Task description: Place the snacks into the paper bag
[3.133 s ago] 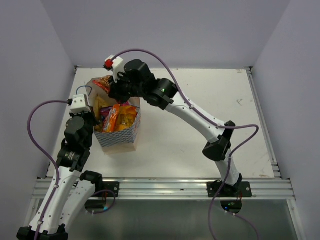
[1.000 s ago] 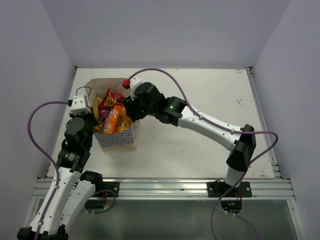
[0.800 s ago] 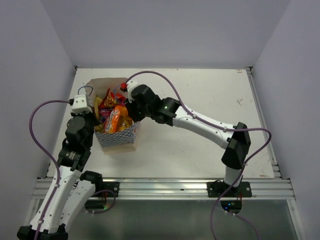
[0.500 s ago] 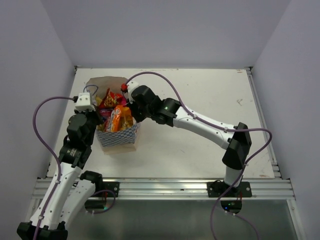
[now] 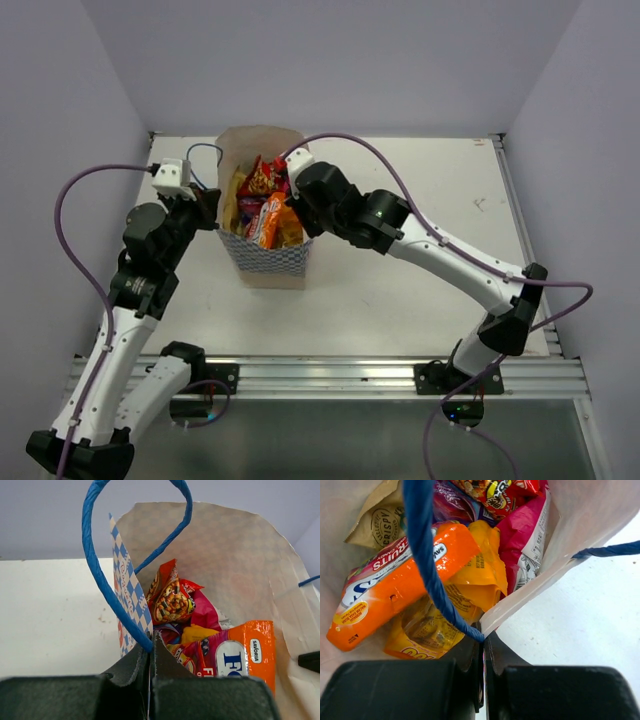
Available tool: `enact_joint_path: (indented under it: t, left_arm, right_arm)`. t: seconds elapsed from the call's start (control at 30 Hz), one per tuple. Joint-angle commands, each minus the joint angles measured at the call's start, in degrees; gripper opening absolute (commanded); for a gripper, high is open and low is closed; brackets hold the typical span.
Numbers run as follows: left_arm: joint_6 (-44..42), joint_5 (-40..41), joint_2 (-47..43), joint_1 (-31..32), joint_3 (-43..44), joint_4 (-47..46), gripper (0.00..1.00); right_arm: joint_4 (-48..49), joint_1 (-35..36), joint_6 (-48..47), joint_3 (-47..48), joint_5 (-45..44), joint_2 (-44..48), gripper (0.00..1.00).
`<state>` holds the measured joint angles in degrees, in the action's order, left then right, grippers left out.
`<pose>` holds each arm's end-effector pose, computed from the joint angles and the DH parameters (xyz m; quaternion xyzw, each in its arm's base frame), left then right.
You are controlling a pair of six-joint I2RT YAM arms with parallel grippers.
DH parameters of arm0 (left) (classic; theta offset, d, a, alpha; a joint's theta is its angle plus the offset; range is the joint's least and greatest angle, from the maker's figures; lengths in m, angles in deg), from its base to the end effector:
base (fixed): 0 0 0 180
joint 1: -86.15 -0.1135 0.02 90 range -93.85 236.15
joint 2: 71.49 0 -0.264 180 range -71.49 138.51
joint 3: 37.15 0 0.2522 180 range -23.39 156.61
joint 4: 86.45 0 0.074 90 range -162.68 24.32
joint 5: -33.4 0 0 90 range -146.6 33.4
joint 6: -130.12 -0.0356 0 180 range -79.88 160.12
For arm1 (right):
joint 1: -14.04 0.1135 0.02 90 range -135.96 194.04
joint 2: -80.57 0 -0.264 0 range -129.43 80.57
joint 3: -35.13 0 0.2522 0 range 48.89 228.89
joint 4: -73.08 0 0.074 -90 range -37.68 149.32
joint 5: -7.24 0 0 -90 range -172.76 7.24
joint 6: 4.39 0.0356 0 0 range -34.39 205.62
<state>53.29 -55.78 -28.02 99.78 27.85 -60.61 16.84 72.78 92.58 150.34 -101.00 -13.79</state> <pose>0.1676 -0.0401 0.3794 -0.0019 0.7332 -0.1525 0.6627 0.1982 0.3051 0.4041 -0.3176 0.8211 0.1274 0.4569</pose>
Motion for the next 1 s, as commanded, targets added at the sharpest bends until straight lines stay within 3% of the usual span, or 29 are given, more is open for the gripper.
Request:
enact_joint_path:
  t: [0.0,0.27,0.53,0.7,0.97]
  left_arm:
    - [4.0,-6.5,-2.5,0.7,3.9,-10.2,0.00]
    - [9.7,-8.3,-5.3,2.8,-8.2,-16.5,0.00]
    - [8.0,6.0,-4.0,17.9,-18.4,-21.2,0.00]
    - [5.8,12.1,-0.8,23.9,-16.8,-21.7,0.00]
    - [2.6,14.4,1.4,25.9,-6.9,-17.4,0.00]
  right_arm:
    - [3.4,-0.2,-3.4,2.4,-6.1,7.8,0.00]
    - [2.1,-1.1,-1.7,-7.7,-9.6,15.0,0.00]
    - [5.4,-5.5,2.4,-23.3,-7.0,21.7,0.00]
    - [7.6,-11.5,3.6,-28.6,-1.9,24.6,0.00]
    - [5.1,-12.0,1.4,-22.3,-2.9,26.0,0.00]
